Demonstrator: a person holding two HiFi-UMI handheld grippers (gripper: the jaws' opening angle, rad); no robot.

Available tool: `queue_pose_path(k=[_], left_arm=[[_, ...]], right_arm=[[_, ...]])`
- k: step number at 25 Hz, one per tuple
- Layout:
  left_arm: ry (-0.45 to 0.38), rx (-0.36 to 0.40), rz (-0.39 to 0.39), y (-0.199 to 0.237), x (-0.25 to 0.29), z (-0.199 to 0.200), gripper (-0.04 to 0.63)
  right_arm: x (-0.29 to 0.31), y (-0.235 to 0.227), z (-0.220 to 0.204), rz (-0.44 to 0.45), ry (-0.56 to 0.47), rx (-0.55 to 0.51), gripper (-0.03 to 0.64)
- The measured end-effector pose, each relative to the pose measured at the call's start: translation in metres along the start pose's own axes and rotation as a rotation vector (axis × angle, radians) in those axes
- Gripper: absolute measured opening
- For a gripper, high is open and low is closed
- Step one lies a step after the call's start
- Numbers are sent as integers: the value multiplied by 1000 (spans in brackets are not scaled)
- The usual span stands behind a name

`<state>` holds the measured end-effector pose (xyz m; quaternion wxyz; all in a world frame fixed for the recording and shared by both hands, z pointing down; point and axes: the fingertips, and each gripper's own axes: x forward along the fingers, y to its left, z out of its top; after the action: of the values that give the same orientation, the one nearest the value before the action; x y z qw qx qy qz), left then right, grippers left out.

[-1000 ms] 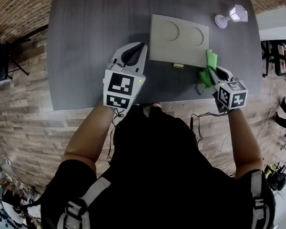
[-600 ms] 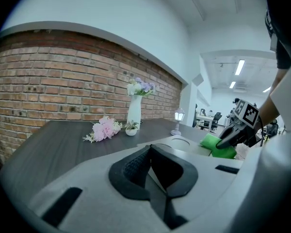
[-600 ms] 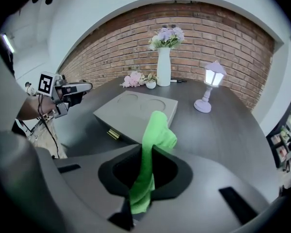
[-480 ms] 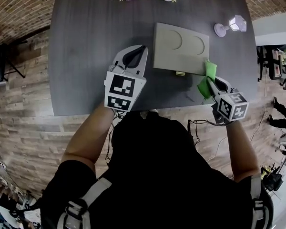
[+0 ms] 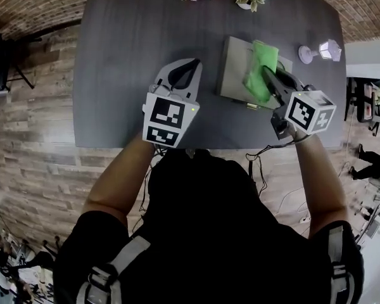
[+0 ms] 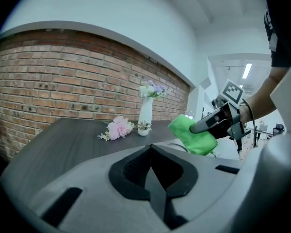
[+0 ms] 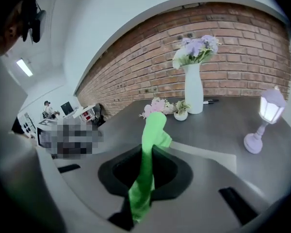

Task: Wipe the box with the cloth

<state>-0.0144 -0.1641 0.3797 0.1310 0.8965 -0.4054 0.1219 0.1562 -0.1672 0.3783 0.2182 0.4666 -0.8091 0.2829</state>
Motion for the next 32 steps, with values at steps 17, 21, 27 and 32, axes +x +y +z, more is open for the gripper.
queue_pose_path(k=[17,21,27,32], left_arm=[[4,-80,79,59,-13,-13,8],[11,-70,60,54,-4,-11,8],[24,-45,45,46,4,-7,8],[34,-33,46,40,8,-5,9]], right_arm=[[107,27,28,62,99,-21,38],[107,9,23,32,121,-25,38],[102,-13,22,2,122,-28,38],[97,-24,19,-6,122,-31,37]])
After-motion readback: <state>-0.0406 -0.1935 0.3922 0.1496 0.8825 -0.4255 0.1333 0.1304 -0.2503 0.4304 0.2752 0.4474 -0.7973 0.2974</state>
